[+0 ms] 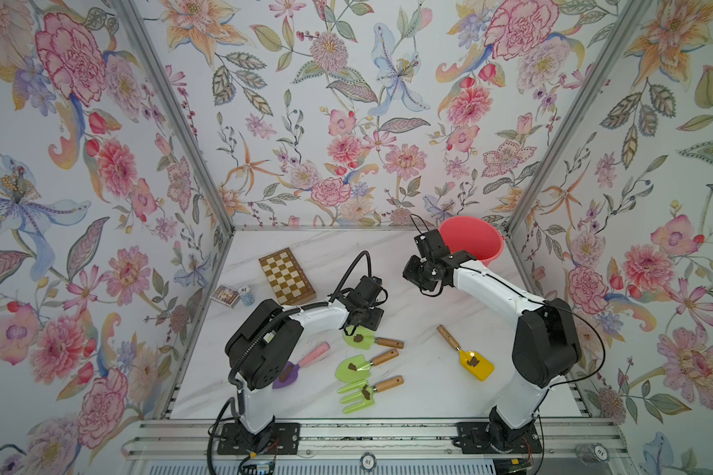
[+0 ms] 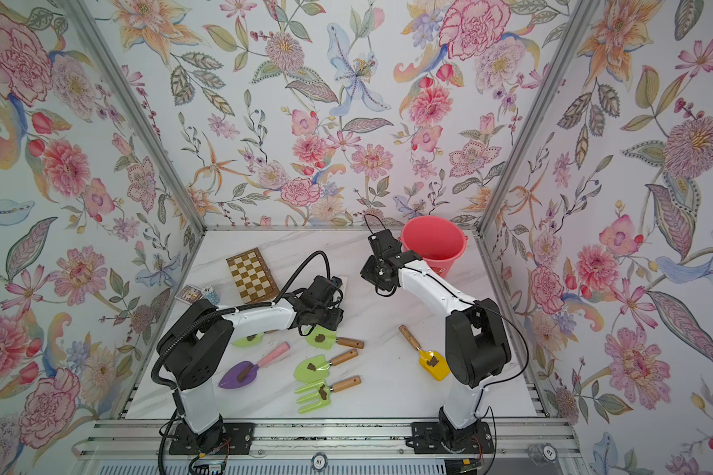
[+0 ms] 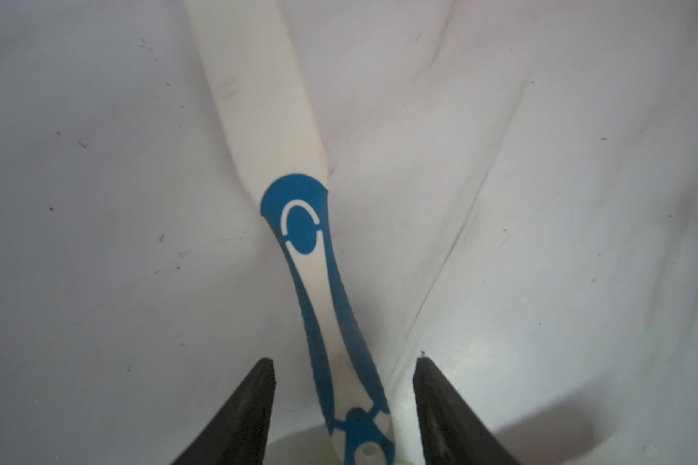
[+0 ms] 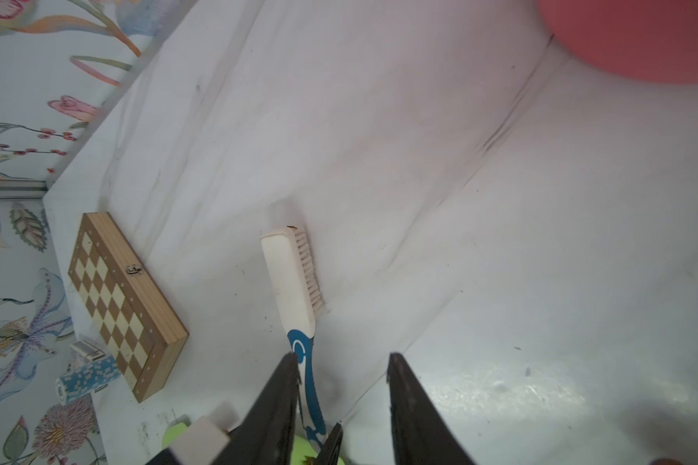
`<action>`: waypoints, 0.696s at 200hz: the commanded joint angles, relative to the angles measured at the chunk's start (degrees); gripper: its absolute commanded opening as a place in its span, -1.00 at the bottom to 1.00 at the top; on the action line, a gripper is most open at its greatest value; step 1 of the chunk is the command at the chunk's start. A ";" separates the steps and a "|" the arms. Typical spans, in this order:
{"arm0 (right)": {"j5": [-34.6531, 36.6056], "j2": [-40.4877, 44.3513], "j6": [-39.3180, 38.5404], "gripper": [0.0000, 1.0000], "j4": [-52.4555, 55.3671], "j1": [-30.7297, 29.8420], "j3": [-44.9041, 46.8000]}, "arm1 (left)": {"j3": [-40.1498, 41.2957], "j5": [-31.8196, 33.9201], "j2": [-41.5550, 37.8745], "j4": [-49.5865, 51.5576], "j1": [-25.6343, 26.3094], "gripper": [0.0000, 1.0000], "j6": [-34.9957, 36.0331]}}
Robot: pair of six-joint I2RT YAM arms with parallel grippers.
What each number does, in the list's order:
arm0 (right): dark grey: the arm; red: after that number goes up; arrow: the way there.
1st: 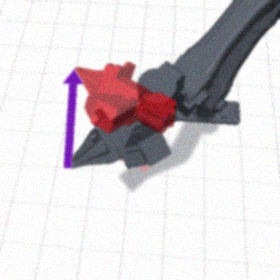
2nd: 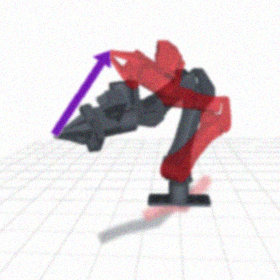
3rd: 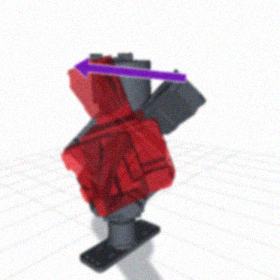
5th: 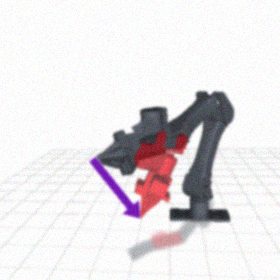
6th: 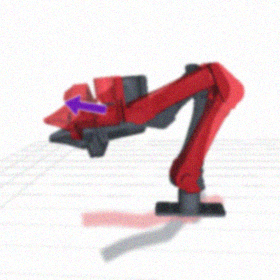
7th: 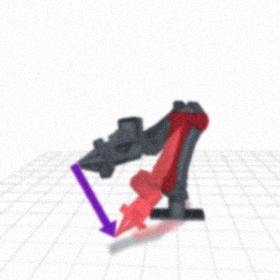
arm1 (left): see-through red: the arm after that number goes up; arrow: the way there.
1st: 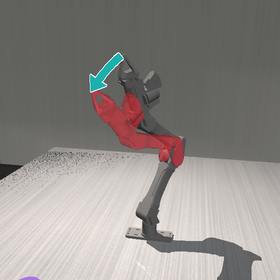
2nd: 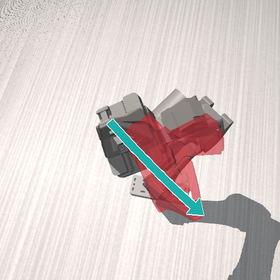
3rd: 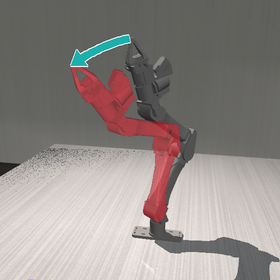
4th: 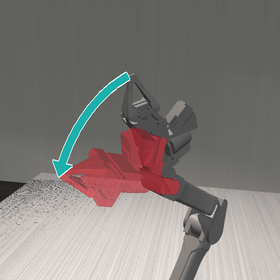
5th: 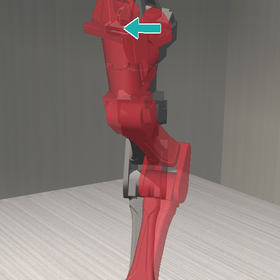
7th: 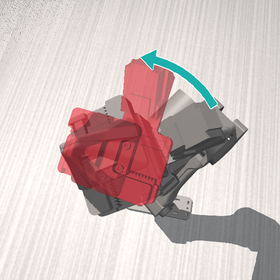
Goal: Brush the soil off the hand trowel and place it into the bucket
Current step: Pick up the brush from the center of the board.
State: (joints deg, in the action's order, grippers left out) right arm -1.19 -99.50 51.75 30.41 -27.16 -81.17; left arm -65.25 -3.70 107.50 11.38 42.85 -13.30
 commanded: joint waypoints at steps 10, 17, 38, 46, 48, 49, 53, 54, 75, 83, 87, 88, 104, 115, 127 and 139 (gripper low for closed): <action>1.88 5.58 -1.47 -0.17 -0.62 0.59 3.76 | -2.53 0.47 0.24 1.90 -0.74 0.31 3.03; 2.30 6.84 -1.40 -0.16 -0.64 0.70 4.54 | -3.49 0.84 0.57 2.39 -0.90 0.34 3.25; 3.50 10.46 -0.58 -0.13 -0.62 1.35 7.02 | -7.68 1.39 3.20 4.72 -1.60 0.30 2.79; 3.89 11.84 -0.21 -0.12 -0.64 1.62 8.24 | -9.18 1.76 4.21 5.54 -1.78 0.28 2.25; 4.09 12.13 -0.10 -0.11 -0.65 1.70 8.51 | -9.58 1.75 4.41 5.73 -1.84 0.27 2.21; 4.13 12.31 -0.04 -0.11 -0.63 1.73 8.67 | -9.78 1.71 4.57 5.83 -1.87 0.27 2.13; 4.35 13.07 0.16 -0.12 -0.62 1.88 9.28 | -10.57 1.80 5.10 6.31 -1.94 0.27 2.05; 4.39 13.13 0.18 -0.11 -0.62 1.91 9.45 | -10.80 1.83 5.22 6.48 -1.96 0.27 1.92; 5.21 16.89 1.36 -0.11 -0.47 2.91 12.77 | -16.85 4.38 8.68 12.24 -2.04 0.20 -0.93; 5.32 18.16 1.74 -0.11 -0.46 3.17 13.93 | -18.95 4.92 9.75 14.18 -2.05 0.14 -2.26; 5.54 18.99 1.97 -0.11 -0.51 3.33 14.74 | -19.84 4.93 10.25 14.97 -1.99 0.10 -2.73; 5.56 19.17 2.05 -0.10 -0.48 3.42 14.82 | -19.96 4.93 10.44 15.15 -1.98 0.09 -2.80; 6.36 21.81 2.63 -0.07 0.12 3.99 17.01 | -22.77 5.56 12.12 17.92 -2.00 0.03 -5.56; 7.03 23.41 2.71 -0.05 0.68 4.28 18.27 | -23.79 6.03 12.76 18.95 -2.06 0.02 -7.17; 7.74 25.01 2.61 -0.02 1.30 4.46 19.27 | -24.51 6.71 13.33 20.35 -1.99 0.01 -8.54; 8.33 26.39 2.66 0.00 1.92 4.81 20.21 | -24.25 6.95 13.35 21.04 -2.06 -0.01 -9.99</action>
State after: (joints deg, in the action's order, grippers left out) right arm 4.45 -76.01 53.65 30.20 -22.96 -63.05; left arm -88.07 0.84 119.55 26.57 41.23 -18.68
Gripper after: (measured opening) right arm 0.491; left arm 0.501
